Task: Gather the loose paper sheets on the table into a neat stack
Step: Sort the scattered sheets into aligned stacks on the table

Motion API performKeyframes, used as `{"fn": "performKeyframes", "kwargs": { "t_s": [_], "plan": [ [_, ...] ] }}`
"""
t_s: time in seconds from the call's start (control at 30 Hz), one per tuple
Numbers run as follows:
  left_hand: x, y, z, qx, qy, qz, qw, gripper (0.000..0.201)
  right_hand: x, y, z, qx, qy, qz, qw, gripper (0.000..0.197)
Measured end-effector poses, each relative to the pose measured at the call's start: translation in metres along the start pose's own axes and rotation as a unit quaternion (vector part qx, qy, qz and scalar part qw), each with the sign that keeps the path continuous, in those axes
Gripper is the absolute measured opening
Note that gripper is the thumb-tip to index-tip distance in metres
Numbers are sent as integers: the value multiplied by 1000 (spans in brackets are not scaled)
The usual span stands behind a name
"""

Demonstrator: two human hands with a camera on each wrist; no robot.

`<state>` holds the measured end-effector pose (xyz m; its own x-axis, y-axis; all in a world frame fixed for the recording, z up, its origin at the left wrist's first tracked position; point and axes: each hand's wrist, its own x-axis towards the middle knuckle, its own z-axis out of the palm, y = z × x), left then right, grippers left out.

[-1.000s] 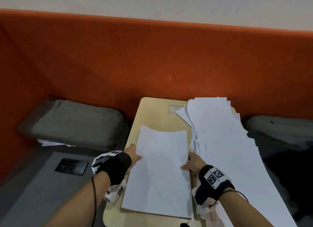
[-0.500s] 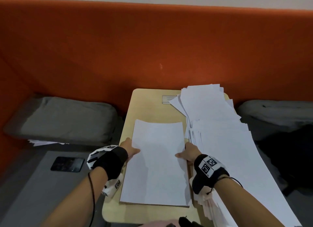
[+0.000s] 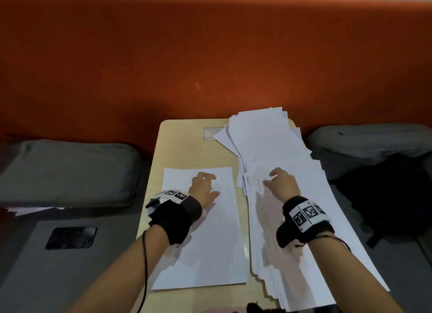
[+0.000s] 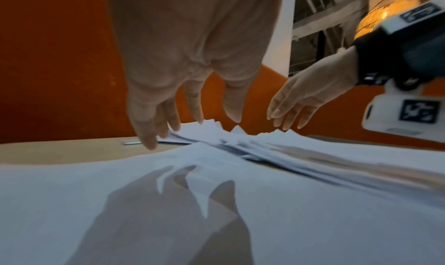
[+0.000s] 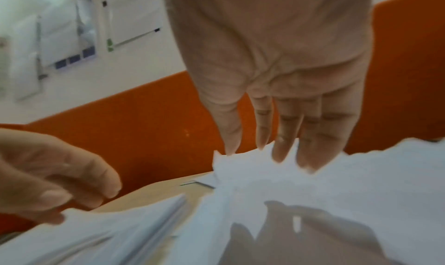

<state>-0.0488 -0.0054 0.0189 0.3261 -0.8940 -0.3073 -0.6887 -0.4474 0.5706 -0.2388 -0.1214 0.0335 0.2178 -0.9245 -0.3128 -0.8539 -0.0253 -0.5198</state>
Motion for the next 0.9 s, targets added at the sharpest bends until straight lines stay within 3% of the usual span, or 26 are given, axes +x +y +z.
{"fn": "performKeyframes", "kwargs": {
  "t_s": [0.13,0.27,0.4,0.53,0.67,0.77,0.9],
  "plan": [
    [11,49,31,-40,-92,23,995,46,14,46,-32,-71,49,96,992,48],
    [15,77,68,-12,-121,-23,992,44,5,94,-33,-139,1,194,971,84],
    [19,85,93,4,-64,-81,995,39,-8,109,-19,-213,22,168,962,91],
    [21,90,103,-107,-1,-107,988,19,-4,113,-25,-218,35,168,961,98],
    [20,103,104,-67,-15,-93,993,8,-3,114,-28,-206,51,158,964,102],
    [20,112,109,-82,-27,-74,994,40,2,112,-28,-212,52,128,967,104],
    [21,117,102,-84,-84,-45,992,39,10,106,-25,-203,11,95,974,107]
  ]
}}
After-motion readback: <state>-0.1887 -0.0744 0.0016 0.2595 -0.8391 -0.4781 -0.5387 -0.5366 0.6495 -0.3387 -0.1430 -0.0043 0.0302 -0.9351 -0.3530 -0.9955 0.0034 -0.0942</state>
